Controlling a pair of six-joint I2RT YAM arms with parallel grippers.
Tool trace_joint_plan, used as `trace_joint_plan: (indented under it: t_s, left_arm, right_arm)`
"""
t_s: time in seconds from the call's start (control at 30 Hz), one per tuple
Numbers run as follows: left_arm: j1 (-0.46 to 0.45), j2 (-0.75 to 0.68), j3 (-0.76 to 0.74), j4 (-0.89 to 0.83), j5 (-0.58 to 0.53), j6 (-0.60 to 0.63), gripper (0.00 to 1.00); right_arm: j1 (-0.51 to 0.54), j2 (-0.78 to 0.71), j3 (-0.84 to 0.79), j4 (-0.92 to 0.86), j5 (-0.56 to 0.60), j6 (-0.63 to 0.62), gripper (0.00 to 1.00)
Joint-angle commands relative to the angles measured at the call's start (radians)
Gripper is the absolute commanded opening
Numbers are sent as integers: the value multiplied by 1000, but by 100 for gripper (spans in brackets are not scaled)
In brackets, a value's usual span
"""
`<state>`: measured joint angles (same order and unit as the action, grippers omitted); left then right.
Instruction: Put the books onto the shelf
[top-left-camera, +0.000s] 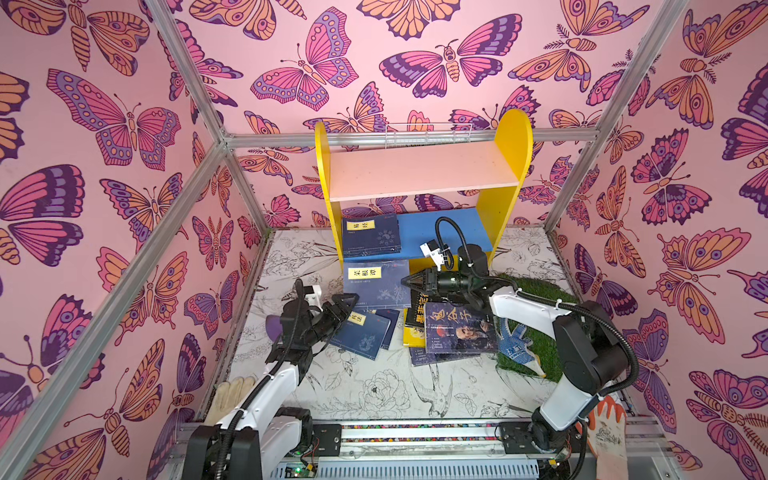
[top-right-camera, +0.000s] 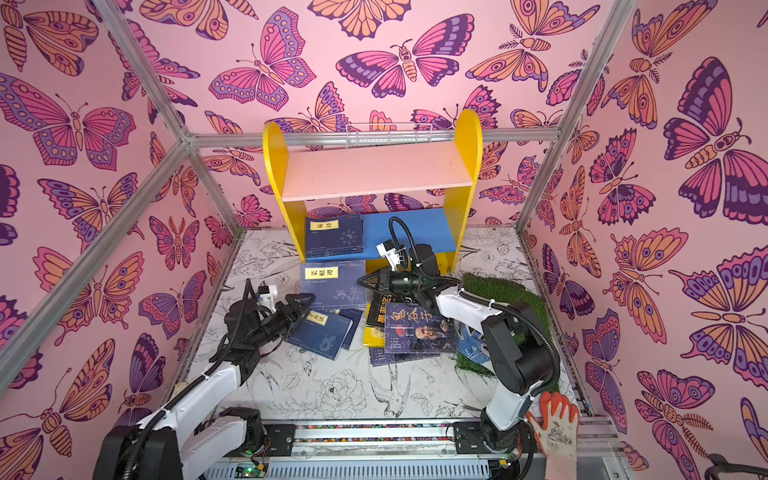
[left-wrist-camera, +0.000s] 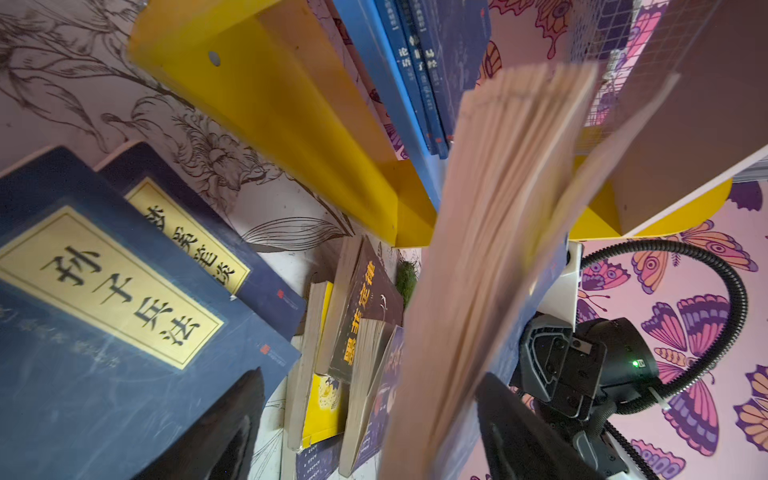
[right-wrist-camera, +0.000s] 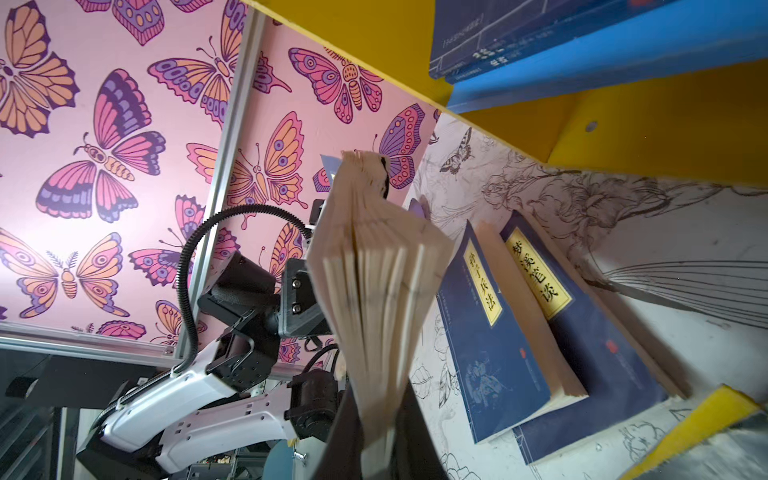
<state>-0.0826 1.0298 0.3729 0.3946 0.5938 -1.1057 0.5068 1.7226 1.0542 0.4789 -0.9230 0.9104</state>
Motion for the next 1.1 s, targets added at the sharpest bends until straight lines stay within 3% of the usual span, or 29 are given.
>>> trace_joint_plan:
  t_s: [0.0, 0.17, 0.3, 0.37, 0.4, 0.47, 0.57, 0.67, 0.87, 1.07]
  left_arm:
    - [8, 6, -11, 172, 56, -31, 78]
    - [9, 4, 1, 258, 111, -34, 36]
    - [7, -29, -7, 265, 108, -33, 11]
    - [7, -58, -16, 266, 92, -34, 8]
    - [9, -74, -20, 269, 81, -36, 7]
    - [9, -113, -34, 294, 37, -52, 1]
    - [10, -167, -91, 369, -34, -72, 0]
    - [11, -207, -109, 404, -88, -71, 0]
    - [12, -223, -118, 473, -131, -70, 0]
    - [12, -215, -117, 488, -125, -70, 0]
  right_arm:
    - [8, -13, 9, 89, -64, 58, 0]
    - [16, 3, 6, 74, -53, 52, 0]
    - [14, -3, 9, 46, -8, 33, 0]
    - [6, -16, 5, 23, 31, 15, 3]
    - [0, -24, 3, 8, 51, 10, 11]
    - [-12, -43, -6, -24, 84, 3, 40]
    - [-16, -58, -24, -48, 88, -7, 56]
    - [-9, -58, -46, -28, 54, 11, 59]
    - [59, -32, -42, 22, -37, 30, 56]
    - [88, 9, -45, 204, -46, 152, 43]
